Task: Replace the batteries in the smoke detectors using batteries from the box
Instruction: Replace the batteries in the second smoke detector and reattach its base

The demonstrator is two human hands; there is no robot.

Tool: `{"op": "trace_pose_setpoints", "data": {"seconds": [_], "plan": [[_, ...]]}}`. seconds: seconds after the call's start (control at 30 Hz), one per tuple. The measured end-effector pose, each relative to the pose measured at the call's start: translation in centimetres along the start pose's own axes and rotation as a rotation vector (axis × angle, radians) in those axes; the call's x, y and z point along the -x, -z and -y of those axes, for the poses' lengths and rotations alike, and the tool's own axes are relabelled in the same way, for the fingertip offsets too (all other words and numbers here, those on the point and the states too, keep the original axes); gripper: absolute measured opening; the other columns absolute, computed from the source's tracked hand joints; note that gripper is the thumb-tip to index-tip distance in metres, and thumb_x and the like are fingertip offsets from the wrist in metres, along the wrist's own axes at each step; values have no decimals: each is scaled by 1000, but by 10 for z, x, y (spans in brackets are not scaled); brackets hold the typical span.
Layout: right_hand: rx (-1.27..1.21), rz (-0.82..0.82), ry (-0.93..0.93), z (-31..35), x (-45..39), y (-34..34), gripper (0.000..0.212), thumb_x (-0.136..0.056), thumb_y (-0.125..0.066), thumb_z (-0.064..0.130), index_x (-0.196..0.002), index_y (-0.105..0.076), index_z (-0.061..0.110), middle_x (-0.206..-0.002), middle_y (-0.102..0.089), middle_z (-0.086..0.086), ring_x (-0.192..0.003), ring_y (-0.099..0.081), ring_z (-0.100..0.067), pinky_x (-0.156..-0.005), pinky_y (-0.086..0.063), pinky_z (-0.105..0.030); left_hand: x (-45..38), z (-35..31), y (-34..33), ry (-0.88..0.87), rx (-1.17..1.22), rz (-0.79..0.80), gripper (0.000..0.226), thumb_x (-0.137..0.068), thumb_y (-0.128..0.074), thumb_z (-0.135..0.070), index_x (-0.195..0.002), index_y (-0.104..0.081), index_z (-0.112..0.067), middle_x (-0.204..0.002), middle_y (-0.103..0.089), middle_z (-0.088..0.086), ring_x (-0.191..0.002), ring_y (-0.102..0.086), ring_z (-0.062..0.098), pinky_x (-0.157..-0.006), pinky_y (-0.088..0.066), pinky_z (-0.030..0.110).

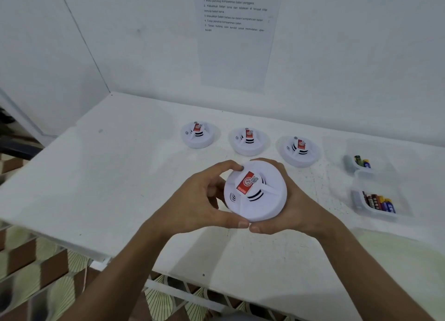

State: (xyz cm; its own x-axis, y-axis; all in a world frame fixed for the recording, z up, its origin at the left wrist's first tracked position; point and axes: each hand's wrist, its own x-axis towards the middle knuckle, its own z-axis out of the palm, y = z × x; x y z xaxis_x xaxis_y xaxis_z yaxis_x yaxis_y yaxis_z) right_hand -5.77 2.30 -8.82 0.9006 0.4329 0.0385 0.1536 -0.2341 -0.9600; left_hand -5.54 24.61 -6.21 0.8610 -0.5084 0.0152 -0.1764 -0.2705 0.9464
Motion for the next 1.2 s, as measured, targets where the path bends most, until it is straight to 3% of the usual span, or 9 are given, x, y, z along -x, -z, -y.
{"op": "trace_pose_setpoints", "data": {"seconds": [0.2,0.43,0.6,0.8,0.97,1.2], "plan": [[21,65,-10,2,-1,10,104,-52,-93,25,-141,-40,26,-142,-47,-7,-132,-48,-23,-104,-50,-45,1,0,7,-13,-53,22,73,-60,-92,-26,-121,-53,-40,-91,-70,-7,-73,-64,23,-63,-53,27],[170,-42,43,0,0,1,102,-49,-96,25,-136,-44,39,-131,-47,7,-123,-51,-12,-89,-51,-18,0,1,19,-60,-257,21,74,-61,-90,-37,-126,-54,-40,-103,-67,-13,-77,-57,19,-65,-54,29],[188,-53,54,1,0,-4,101,-48,-94,35,-135,-43,41,-123,-50,21,-121,-51,-9,-92,-49,-15,2,0,20,-92,-275,25,73,-63,-89,-39,-127,-54,-38,-103,-65,-15,-78,-56,15,-66,-53,26],[71,-42,32,1,1,-5,104,-51,-96,13,-140,-45,27,-127,-56,14,-124,-53,-12,-91,-51,-20,3,-1,20,-108,-216,31,71,-63,-90,-32,-126,-57,-33,-99,-66,-13,-76,-55,12,-65,-50,21],[7,7,9,5,2,-6,102,-57,-93,0,-142,-42,24,-124,-59,22,-123,-55,-8,-90,-52,-20,4,2,20,-91,-206,19,74,-62,-91,-32,-127,-57,-32,-104,-67,-10,-78,-56,18,-66,-53,28],[-5,23,-7,5,4,-6,102,-58,-91,-3,-142,-40,25,-122,-59,25,-123,-56,-7,-90,-53,-22,5,2,19,-93,-197,20,73,-61,-91,-30,-126,-57,-33,-103,-67,-6,-78,-56,23,-67,-53,31]]}}
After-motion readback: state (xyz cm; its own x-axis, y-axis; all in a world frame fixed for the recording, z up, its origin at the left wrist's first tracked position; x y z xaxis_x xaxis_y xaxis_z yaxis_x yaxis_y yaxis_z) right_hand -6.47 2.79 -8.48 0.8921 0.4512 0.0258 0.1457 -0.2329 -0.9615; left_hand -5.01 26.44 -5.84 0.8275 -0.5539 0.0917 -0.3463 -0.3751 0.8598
